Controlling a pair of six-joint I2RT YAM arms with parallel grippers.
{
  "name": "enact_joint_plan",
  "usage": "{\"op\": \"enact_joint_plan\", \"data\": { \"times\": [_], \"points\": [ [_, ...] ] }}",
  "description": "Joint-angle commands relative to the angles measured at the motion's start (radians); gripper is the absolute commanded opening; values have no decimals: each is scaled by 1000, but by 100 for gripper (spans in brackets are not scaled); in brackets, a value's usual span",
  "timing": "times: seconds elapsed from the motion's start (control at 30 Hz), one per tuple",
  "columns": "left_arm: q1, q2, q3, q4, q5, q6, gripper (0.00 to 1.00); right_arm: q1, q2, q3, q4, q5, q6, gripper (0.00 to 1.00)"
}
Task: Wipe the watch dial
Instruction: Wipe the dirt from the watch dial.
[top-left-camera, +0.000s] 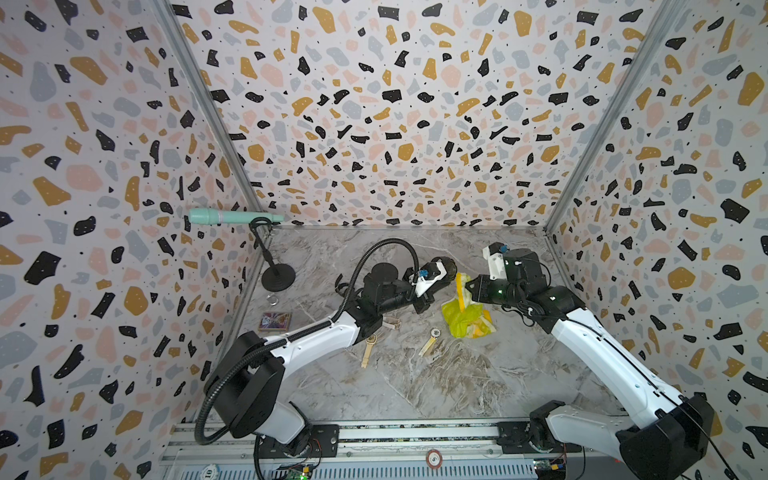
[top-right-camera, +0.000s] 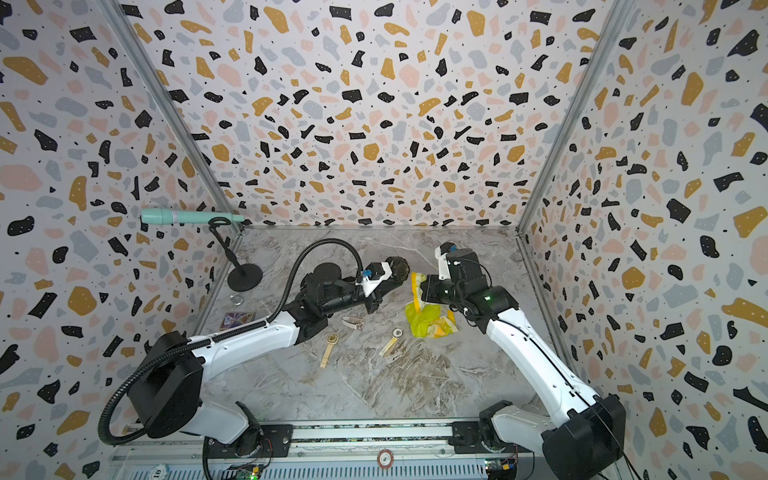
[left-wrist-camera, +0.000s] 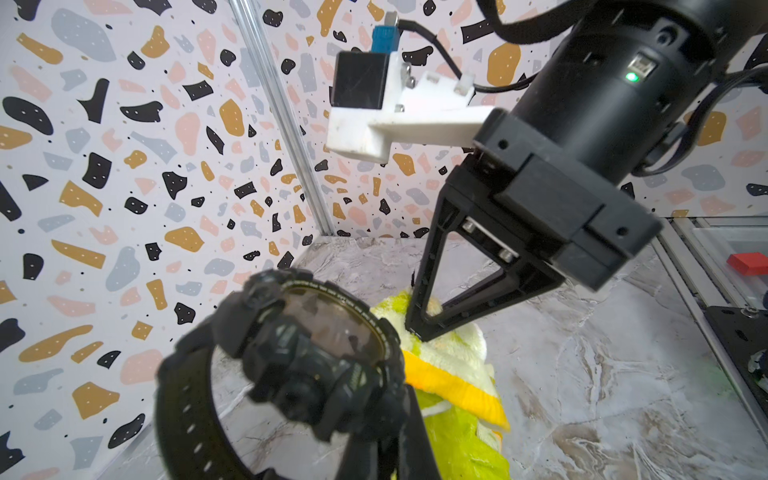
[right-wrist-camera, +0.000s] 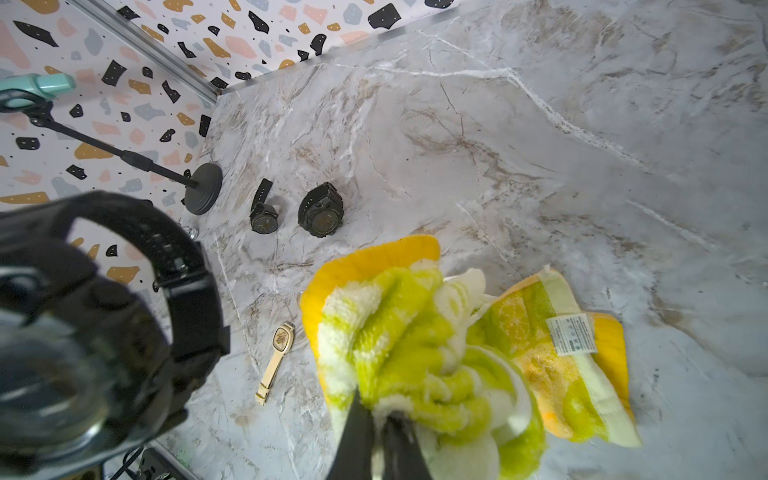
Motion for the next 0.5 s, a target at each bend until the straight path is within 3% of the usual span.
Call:
{"op": "enact_joint_plan", "data": {
  "times": [0.0, 0.27, 0.47],
  "points": [
    [3, 4, 47, 29, 9, 36, 0, 16, -54, 91, -19, -6, -23, 0],
    [2, 41, 90, -9, 17, 46, 0, 125, -7, 233, -22, 9, -65, 0],
    [3, 39, 91, -5, 36, 44, 0, 142, 63, 265, 2, 13, -72, 0]
  ]
}}
